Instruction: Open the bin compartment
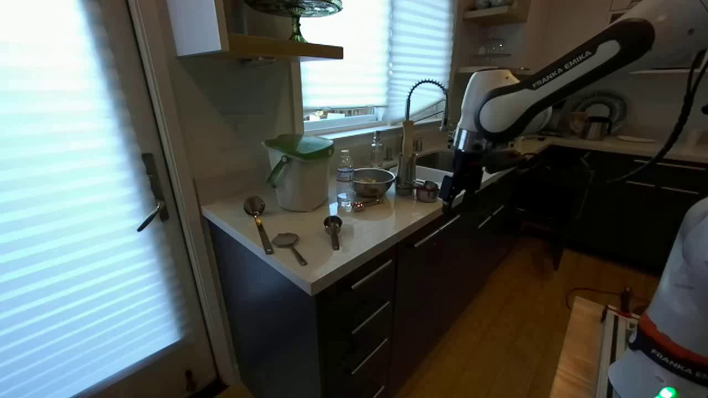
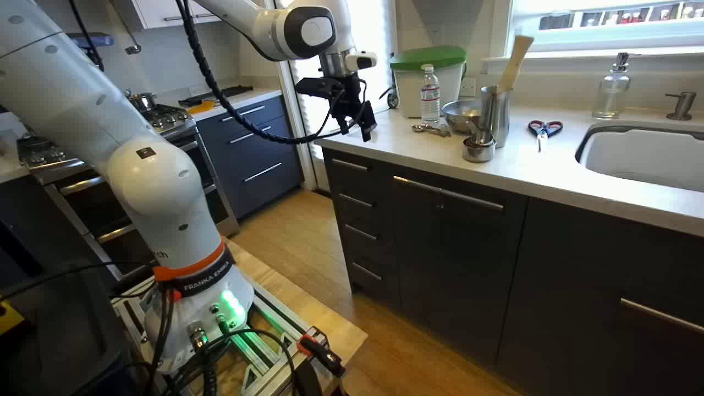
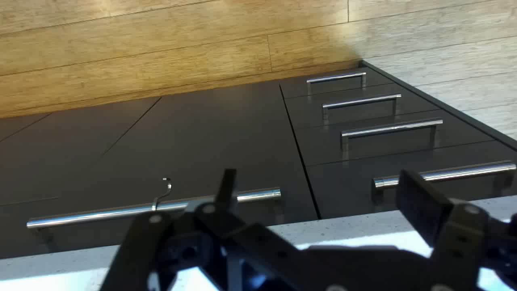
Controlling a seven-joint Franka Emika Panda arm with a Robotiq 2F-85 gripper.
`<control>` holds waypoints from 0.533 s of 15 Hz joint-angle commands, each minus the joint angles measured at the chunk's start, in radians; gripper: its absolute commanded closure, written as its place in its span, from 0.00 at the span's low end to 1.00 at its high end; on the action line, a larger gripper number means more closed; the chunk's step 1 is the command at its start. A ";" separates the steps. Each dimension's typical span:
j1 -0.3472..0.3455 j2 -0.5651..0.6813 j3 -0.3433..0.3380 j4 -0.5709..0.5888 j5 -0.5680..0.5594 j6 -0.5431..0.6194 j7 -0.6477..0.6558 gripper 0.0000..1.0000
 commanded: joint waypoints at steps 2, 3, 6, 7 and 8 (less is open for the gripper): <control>0.004 0.000 -0.004 0.000 -0.002 -0.002 0.001 0.00; 0.004 0.000 -0.004 0.000 -0.002 -0.002 0.001 0.00; 0.006 0.005 -0.011 0.001 0.015 -0.004 -0.006 0.00; 0.011 0.010 -0.021 0.005 0.040 -0.021 -0.019 0.00; 0.014 0.014 -0.036 0.006 0.072 -0.018 -0.032 0.00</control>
